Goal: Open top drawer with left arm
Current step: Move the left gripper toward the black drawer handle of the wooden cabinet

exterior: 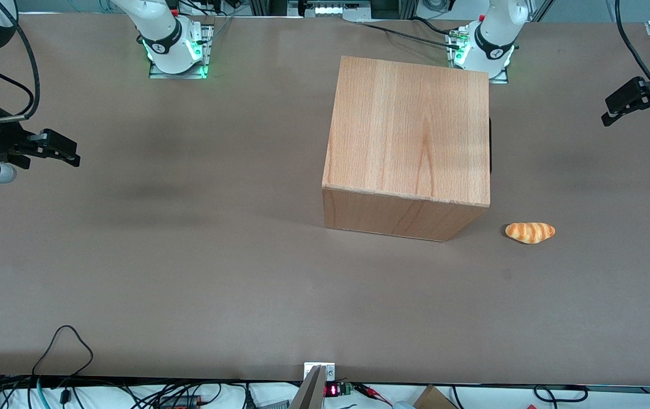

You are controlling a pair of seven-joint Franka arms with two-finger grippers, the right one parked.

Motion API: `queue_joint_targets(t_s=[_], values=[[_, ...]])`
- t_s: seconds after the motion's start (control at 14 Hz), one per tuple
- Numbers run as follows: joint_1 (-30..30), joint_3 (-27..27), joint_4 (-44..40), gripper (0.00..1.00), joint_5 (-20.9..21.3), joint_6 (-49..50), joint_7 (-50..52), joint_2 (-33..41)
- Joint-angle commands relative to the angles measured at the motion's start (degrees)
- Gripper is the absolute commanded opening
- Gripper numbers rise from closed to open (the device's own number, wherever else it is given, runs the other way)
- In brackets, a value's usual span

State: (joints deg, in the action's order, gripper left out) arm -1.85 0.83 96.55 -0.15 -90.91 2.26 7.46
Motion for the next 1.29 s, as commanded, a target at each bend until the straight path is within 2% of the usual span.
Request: queue_joint_targets(t_s=[0.0, 0.79, 1.21], values=[[-0.43, -0.13, -0.49, 1.0, 0.76, 1.87, -2.59, 0.45], [-0.35, -0.57, -0.23, 1.0, 0.15, 3.37, -2.96, -1.66], [0.44, -1.18, 4.17, 1.0, -5.73, 2.93, -3.14, -3.32]])
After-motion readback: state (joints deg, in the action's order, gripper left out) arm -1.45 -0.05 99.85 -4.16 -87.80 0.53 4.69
